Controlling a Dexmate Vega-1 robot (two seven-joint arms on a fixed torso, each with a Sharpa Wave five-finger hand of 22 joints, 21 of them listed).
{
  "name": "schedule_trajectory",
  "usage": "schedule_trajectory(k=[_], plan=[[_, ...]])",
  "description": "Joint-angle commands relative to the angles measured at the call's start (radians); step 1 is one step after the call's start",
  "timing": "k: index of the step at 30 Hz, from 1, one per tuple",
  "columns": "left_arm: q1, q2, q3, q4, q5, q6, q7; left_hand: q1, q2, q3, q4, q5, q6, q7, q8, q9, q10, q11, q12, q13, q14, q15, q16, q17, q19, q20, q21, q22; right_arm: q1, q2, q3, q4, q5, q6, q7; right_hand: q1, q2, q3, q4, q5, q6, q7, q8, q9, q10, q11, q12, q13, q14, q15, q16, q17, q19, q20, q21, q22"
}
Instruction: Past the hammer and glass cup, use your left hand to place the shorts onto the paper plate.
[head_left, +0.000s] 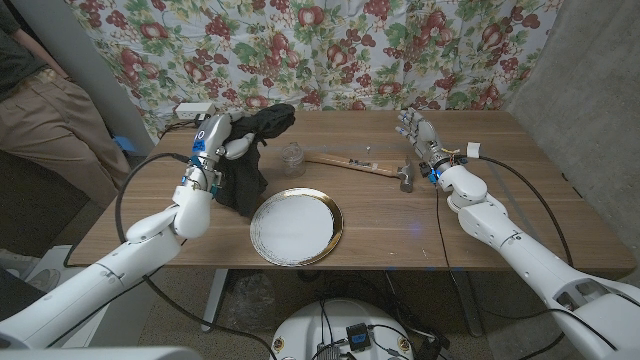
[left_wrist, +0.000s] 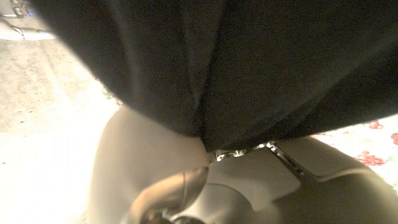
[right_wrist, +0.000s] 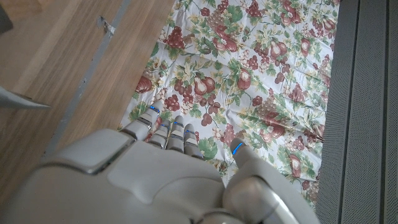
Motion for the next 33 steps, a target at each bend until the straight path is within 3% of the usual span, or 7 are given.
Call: schedule_trajectory(k=[1,33], plan=[[0.019,0.004,-0.025,-0.025,0.026,-0.048,-0.011,0.15,0.144,0.008,0.004,0.007,0.024,0.013,0.003,0.01,0.01,-0.002,-0.003,0.007,0.115,-0.188,-0.003,0.006,-0.013,-0.123,0.01,-0.001,-0.016,-0.01,0.005,-0.029,-0.004,-0.001,-0.011,0.005,0.042,0.006,-0.003,-0.002,0.007,0.005,0.001,0.003,0.006,0.0,0.002,0.002,0.007,-0.006,0.003,0.002,0.002,-0.035,0.003,0.003],[0.006,0.015,-0.051,-0.076,0.079,-0.153,-0.111,0.137,0.14,0.009,0.011,0.011,0.041,0.003,-0.012,0.005,0.018,-0.011,-0.026,0.012,0.117,-0.186,-0.023,0.009,-0.034,-0.12,0.027,-0.011,-0.023,-0.018,0.007,-0.053,-0.014,0.003,-0.018,0.005,0.042,0.006,-0.003,-0.002,0.008,0.006,0.001,0.003,0.006,0.0,0.002,0.002,0.008,-0.006,0.003,0.002,0.002,-0.036,0.003,0.003]])
